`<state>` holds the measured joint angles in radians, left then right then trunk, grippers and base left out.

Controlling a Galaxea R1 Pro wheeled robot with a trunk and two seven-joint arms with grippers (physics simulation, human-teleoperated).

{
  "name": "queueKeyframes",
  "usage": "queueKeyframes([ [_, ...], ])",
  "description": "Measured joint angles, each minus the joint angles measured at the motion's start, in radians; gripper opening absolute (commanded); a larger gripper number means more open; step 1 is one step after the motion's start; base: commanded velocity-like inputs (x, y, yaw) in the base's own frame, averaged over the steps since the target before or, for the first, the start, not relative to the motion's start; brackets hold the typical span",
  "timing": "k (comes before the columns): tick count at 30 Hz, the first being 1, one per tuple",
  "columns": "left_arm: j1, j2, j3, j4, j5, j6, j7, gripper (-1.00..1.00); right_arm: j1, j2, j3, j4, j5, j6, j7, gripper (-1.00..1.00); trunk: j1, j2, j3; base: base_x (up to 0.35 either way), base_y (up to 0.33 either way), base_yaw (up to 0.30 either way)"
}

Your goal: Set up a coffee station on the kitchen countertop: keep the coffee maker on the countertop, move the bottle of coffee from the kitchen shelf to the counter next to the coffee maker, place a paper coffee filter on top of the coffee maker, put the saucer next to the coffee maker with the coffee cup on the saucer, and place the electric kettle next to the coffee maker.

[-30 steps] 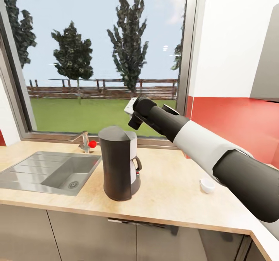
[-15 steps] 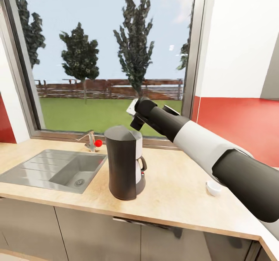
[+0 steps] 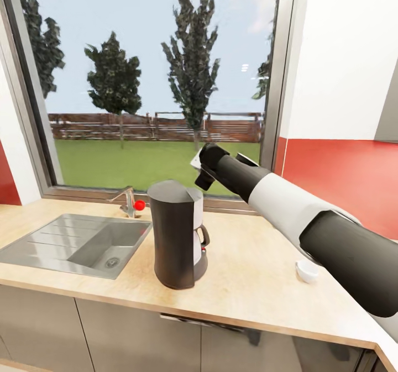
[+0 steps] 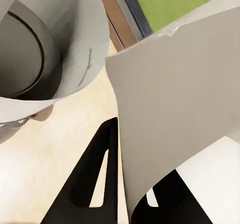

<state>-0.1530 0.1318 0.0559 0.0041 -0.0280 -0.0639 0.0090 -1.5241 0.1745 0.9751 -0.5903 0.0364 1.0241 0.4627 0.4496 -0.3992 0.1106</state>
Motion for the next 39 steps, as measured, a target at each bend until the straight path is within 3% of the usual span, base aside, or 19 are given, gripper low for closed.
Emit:
queueKeyframes([
  [23, 0.0, -0.002, 0.0, 0.001, 0.0, 0.0, 0.001, 1.0, 0.003, 0.0, 0.009, 0.002, -0.005, -0.001, 0.003, -1.0, 0.0, 0.0, 0.0, 0.033, 0.02, 0.0],
  [30, 0.0, -0.002, 0.0, 0.006, 0.0, 0.0, 0.0, 1.0, 0.003, 0.0, 0.009, 0.002, -0.004, 0.0, 0.1, -1.0, 0.0, 0.0, 0.0, 0.0, 0.0, 0.0],
  [39, 0.0, -0.001, 0.0, 0.008, 0.0, 0.0, -0.001, 1.0, 0.003, 0.0, 0.009, 0.004, -0.002, 0.0, 0.119, -1.0, 0.0, 0.0, 0.0, 0.0, 0.0, 0.0],
])
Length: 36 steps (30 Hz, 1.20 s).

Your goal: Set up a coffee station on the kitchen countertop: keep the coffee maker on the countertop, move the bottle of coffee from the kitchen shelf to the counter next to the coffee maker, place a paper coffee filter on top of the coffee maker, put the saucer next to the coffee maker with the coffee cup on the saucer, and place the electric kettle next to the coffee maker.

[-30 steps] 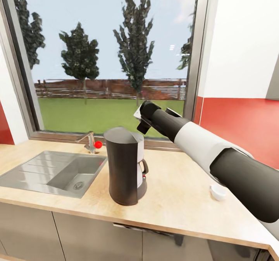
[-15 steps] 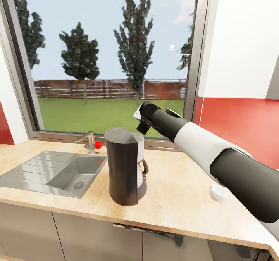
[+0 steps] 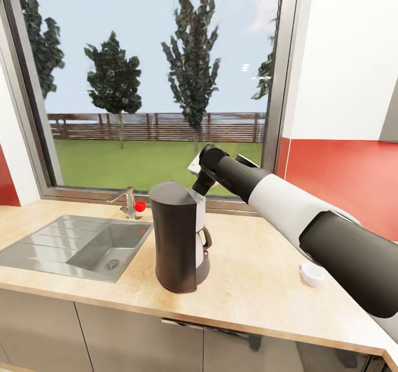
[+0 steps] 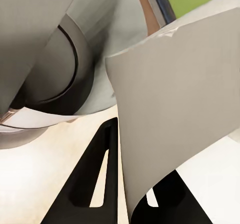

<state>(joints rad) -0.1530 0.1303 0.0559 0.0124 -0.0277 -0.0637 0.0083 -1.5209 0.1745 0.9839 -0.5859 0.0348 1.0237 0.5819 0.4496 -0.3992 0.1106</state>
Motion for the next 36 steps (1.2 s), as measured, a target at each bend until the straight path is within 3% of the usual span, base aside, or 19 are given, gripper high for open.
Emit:
queueKeyframes([
  [28, 0.012, -0.003, 0.004, 0.004, 0.003, -0.005, 0.001, 1.0, -0.011, 0.0, 0.01, -0.012, 0.012, 0.0, 0.006, -1.0, 0.0, 0.0, 0.0, 0.024, 0.016, 0.0],
  [36, 0.021, -0.003, 0.005, 0.004, 0.003, -0.005, 0.001, 1.0, -0.021, 0.0, 0.007, -0.023, -0.004, -0.002, 0.007, -1.0, 0.0, 0.0, 0.0, 0.0, 0.0, 0.0],
])
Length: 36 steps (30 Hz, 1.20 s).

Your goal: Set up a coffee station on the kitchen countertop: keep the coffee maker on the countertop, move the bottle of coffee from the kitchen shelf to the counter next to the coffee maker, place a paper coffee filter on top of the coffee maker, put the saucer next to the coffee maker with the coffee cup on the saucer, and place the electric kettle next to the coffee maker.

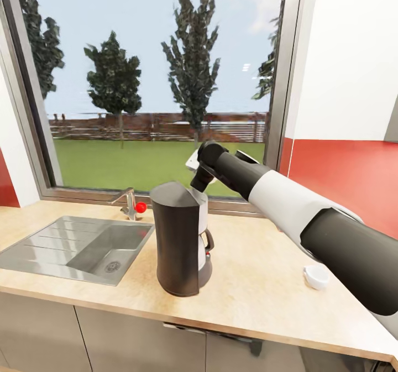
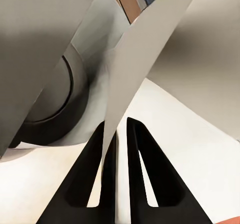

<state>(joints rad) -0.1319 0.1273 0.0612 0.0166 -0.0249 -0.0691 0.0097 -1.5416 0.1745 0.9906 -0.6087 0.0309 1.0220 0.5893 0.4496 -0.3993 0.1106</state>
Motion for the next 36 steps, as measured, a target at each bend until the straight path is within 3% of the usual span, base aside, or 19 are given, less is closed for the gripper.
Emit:
queueKeyframes([
  [16, 0.004, 0.0, 0.0, 0.0, 0.0, 0.0, 0.0, 1.0, -0.001, 0.0, -0.001, -0.003, -0.001, 0.0, 0.0, -1.0, 0.0, 0.0, 0.001, 0.0, 0.0, 0.0],
  [36, 0.004, 0.001, 0.0, 0.0, 0.0, 0.0, 0.0, 1.0, -0.001, 0.0, -0.001, -0.003, -0.001, 0.0, 0.0, -1.0, 0.0, 0.0, 0.03, 0.0, 0.0, 0.0],
])
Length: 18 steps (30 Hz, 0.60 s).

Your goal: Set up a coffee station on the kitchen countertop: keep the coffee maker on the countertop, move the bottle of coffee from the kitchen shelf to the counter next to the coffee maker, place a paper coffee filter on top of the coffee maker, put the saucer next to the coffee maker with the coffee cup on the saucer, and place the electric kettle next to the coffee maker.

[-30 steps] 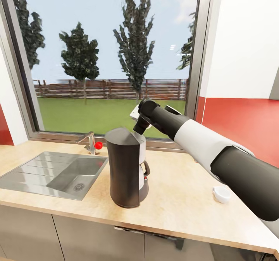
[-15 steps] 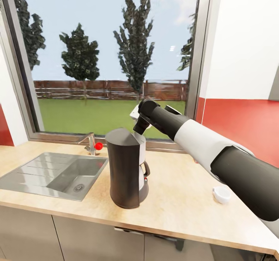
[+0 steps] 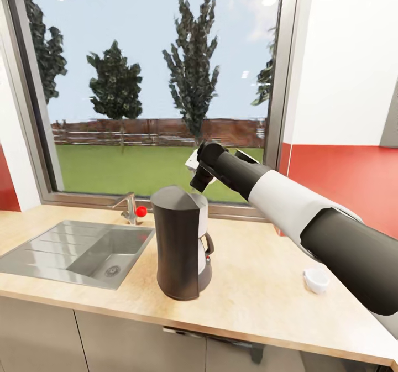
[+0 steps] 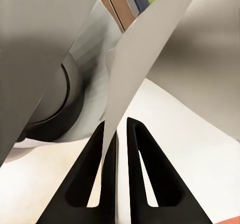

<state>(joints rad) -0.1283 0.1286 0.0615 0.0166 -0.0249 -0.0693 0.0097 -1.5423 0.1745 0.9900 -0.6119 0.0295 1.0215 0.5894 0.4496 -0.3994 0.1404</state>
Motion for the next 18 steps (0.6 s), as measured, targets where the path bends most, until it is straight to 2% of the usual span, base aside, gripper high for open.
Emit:
queueKeyframes([
  [18, 0.0, -0.001, 0.0, 0.0, 0.0, 0.0, 0.0, 1.0, 0.0, 0.0, 0.002, 0.003, -0.003, 0.0, 0.001, -1.0, 0.0, 0.0, 0.028, 0.0, 0.0, 0.0],
])
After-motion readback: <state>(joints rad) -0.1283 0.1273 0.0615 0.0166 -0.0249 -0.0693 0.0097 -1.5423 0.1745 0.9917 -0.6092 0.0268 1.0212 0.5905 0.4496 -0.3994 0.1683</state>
